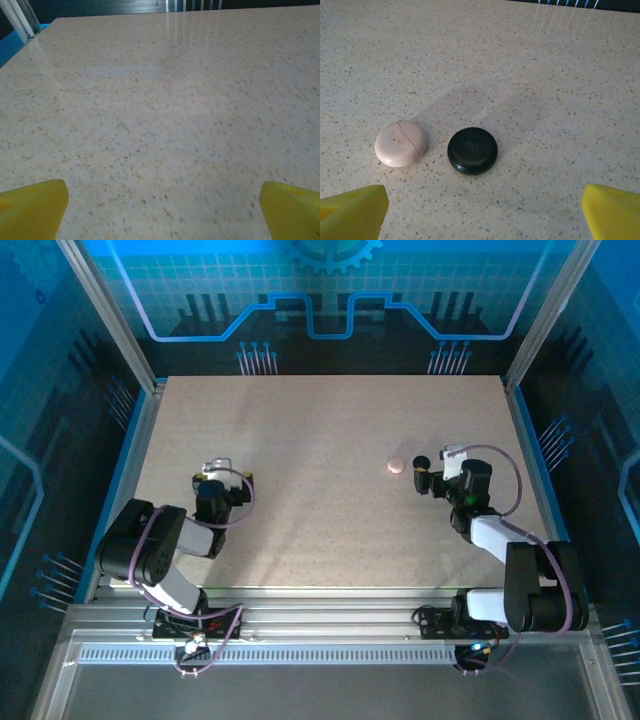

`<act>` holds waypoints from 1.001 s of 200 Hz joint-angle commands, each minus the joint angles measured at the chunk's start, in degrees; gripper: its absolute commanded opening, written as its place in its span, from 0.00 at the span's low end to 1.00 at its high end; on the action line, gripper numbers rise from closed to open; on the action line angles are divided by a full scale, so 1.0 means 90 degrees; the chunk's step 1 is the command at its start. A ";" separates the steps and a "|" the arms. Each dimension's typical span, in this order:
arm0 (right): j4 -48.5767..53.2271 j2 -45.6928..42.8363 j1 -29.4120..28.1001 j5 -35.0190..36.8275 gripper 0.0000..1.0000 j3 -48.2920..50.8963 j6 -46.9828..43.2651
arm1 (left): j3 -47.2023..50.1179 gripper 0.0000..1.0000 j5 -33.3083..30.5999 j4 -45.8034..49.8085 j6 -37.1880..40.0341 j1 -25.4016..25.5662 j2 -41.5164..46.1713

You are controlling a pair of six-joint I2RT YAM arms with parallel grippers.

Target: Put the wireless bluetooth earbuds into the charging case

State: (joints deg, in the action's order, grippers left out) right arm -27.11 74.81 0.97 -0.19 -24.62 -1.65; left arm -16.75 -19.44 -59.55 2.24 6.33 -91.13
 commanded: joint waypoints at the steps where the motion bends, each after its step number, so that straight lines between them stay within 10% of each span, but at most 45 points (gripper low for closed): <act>1: -0.0469 -0.0061 -0.0016 0.0116 1.00 0.0079 -0.0121 | -0.0429 0.99 0.0402 0.0427 -0.0480 -0.0493 0.0232; 69: -0.2592 0.1310 -0.0754 0.0728 1.00 0.0328 -0.0138 | -0.0404 0.99 0.0463 0.0407 -0.0507 -0.0547 0.0243; 200: -0.1733 0.1268 -0.0306 -0.0106 1.00 -0.0038 0.0147 | -0.0409 0.99 0.0481 0.0415 -0.0493 -0.0547 0.0243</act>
State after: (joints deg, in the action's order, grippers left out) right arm -42.46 85.97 -2.76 0.32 -24.25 -1.06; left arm -20.10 -16.01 -55.72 -1.56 1.65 -89.52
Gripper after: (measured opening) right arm 0.996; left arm 0.990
